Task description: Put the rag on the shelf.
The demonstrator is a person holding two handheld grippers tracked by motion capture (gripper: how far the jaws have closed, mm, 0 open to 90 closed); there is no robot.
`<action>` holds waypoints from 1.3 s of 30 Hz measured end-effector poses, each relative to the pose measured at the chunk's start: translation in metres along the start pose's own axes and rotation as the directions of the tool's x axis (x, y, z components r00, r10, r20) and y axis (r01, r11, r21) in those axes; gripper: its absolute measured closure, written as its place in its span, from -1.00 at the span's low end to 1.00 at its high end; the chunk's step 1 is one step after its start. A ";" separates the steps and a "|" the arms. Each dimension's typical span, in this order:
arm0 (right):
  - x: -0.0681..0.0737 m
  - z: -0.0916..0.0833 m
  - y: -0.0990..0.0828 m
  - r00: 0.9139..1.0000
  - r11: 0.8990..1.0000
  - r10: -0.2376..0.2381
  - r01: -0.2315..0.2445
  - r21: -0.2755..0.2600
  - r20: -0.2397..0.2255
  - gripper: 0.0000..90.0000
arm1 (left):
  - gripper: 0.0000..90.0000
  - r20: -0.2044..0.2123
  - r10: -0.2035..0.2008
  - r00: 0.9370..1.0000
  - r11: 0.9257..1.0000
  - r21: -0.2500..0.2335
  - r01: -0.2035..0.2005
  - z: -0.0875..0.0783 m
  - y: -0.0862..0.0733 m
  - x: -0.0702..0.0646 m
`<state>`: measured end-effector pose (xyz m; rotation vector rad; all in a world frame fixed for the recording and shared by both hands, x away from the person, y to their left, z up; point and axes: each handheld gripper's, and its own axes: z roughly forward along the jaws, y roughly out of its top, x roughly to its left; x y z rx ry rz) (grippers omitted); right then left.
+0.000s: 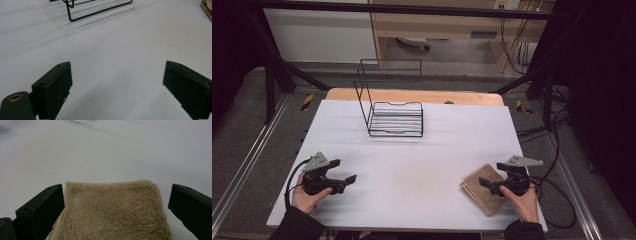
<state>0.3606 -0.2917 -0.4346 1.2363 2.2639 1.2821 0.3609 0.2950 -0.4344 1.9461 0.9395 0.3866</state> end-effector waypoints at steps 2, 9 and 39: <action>0.000 0.000 0.000 1.000 1.000 0.004 -0.004 0.000 -0.001 -0.98 | -0.81 -0.001 0.001 1.000 1.000 0.001 -0.001 0.000 0.000 0.001; 0.002 -0.002 0.001 1.000 1.000 -0.001 0.001 -0.003 0.002 -0.98 | -0.80 0.000 0.004 1.000 1.000 0.005 -0.004 0.000 -0.001 0.000; 0.044 0.017 0.013 0.999 0.997 -0.044 0.042 0.069 0.030 -0.75 | -0.80 -0.015 -0.002 1.000 1.000 0.009 0.002 0.001 -0.002 0.000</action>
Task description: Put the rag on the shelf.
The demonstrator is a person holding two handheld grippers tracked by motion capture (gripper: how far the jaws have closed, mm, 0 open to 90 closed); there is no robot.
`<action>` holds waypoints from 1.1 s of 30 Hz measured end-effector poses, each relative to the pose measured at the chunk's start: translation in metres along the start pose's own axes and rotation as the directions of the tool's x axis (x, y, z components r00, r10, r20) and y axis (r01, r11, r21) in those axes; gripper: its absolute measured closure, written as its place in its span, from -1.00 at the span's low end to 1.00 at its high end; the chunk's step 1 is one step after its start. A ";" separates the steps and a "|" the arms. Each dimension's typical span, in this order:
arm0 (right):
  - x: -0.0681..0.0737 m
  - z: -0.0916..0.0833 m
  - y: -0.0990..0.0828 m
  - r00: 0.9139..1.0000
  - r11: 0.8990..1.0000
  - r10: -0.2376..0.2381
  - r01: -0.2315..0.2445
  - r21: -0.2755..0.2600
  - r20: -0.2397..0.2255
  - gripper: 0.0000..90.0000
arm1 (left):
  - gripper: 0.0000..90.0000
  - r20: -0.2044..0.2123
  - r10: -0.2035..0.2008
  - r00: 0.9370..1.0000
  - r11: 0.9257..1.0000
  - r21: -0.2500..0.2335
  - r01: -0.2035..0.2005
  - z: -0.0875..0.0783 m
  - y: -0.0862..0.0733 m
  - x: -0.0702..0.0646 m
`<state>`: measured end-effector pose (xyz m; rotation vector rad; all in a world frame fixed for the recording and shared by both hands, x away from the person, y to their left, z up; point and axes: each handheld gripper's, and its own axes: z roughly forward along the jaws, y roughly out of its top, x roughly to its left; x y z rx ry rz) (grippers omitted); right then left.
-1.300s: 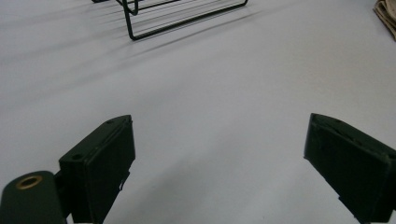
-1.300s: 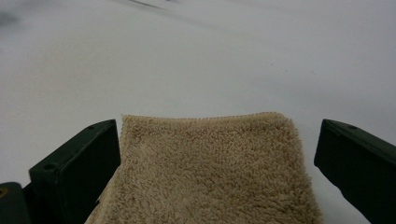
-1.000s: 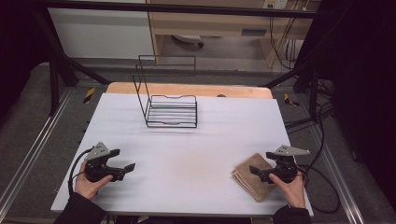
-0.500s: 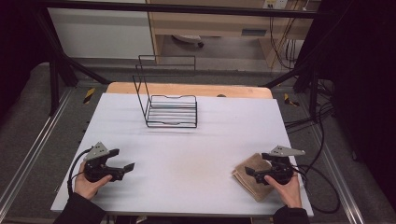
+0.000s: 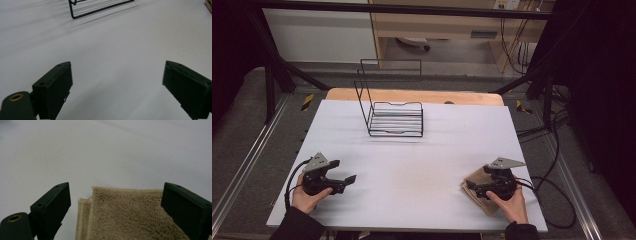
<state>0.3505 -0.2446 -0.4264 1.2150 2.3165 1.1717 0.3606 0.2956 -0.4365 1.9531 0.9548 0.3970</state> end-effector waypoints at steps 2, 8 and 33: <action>0.003 0.002 0.000 1.000 1.000 -0.004 0.004 0.014 0.005 -0.67 | -0.80 -0.002 0.001 1.000 1.000 0.003 -0.001 0.000 0.000 0.000; 0.013 0.007 -0.001 0.999 0.998 -0.039 0.039 0.052 0.007 -0.36 | -0.80 -0.005 0.001 1.000 1.000 0.004 -0.001 0.000 0.000 0.000; 0.034 0.024 -0.012 0.979 0.977 -0.173 0.157 0.147 0.105 0.16 | -0.78 -0.008 0.005 1.000 1.000 0.009 -0.005 0.001 -0.001 -0.001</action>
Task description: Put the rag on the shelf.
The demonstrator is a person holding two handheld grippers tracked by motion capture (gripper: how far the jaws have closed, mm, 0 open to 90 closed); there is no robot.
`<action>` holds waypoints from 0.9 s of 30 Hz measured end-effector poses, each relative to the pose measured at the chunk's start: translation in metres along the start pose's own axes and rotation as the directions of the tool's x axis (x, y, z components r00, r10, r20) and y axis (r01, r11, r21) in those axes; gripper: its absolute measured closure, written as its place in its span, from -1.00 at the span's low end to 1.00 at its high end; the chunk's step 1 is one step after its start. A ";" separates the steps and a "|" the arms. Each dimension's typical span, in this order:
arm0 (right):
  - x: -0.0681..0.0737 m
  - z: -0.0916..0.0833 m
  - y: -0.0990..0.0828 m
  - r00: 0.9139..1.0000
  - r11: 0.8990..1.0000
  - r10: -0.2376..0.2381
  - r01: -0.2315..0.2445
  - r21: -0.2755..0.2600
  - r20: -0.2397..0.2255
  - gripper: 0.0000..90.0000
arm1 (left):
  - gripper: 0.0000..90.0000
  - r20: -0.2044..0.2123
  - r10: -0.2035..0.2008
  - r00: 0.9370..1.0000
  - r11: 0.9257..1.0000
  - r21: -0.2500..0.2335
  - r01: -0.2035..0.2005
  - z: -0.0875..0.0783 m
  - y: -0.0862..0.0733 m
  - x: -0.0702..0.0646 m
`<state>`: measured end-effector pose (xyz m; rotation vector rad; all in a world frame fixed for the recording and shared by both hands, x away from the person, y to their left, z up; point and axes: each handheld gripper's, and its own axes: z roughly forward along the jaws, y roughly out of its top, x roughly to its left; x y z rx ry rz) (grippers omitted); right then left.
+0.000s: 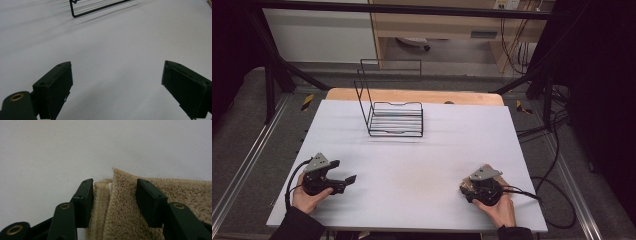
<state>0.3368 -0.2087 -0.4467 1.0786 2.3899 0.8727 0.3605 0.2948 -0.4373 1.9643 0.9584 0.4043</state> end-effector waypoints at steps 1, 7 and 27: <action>0.000 0.000 0.000 1.000 1.000 -0.005 0.005 0.002 0.009 0.22 | -0.78 0.000 0.000 1.000 1.000 0.000 0.000 0.000 0.000 0.000; -0.001 -0.001 0.002 1.000 0.999 -0.022 0.021 0.030 0.020 0.43 | -0.78 -0.001 0.002 1.000 1.000 0.005 -0.002 0.000 0.000 0.001; -0.011 -0.009 0.008 0.999 0.999 0.044 -0.044 0.006 0.019 0.84 | -0.77 0.000 0.002 1.000 1.000 0.006 -0.002 0.000 0.000 0.001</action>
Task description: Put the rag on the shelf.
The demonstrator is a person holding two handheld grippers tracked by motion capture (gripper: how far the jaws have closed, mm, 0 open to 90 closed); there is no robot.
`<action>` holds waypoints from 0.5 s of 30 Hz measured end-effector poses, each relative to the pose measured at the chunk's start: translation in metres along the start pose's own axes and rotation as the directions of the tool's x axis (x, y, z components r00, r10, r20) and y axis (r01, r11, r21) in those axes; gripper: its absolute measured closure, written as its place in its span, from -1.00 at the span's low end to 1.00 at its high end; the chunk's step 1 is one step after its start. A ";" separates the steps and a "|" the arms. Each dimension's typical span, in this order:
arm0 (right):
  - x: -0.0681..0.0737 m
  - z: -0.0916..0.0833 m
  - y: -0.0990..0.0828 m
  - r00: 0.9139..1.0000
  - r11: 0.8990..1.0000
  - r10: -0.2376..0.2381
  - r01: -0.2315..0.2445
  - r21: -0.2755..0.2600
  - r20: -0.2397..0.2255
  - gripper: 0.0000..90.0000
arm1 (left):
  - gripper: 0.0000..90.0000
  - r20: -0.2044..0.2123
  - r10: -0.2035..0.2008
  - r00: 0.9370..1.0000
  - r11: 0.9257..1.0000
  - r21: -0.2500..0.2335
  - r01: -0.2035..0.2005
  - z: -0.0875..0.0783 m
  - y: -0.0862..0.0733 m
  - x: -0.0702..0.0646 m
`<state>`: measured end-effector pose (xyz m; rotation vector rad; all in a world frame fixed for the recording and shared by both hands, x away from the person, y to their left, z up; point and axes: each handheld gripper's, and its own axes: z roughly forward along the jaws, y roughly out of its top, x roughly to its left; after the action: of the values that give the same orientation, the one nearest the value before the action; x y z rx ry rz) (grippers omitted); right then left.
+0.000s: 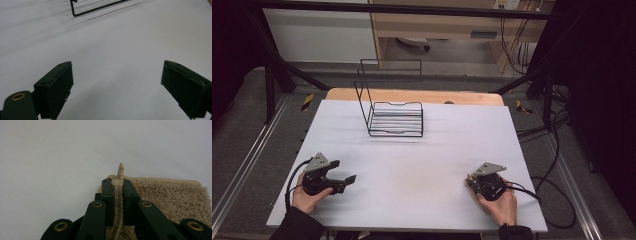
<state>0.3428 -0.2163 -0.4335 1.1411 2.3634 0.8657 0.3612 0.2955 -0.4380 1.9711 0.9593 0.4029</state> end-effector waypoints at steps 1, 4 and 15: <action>-0.001 -0.001 0.001 1.000 1.000 0.003 -0.003 -0.008 -0.002 0.84 | -0.77 0.000 0.001 1.000 1.000 0.000 -0.001 0.000 0.000 0.000; -0.002 -0.004 0.002 0.999 0.999 0.024 -0.025 -0.035 -0.022 0.84 | -0.77 0.000 0.000 1.000 1.000 0.002 0.000 0.001 0.000 0.000; 0.001 -0.008 0.023 0.990 0.988 0.079 -0.094 -0.125 -0.121 0.84 | -0.77 -0.001 0.002 1.000 1.000 0.007 -0.002 0.002 0.001 0.000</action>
<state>0.3505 -0.2070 -0.4129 1.1770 2.3224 1.1276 0.3626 0.2938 -0.4388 1.9787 0.9607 0.4023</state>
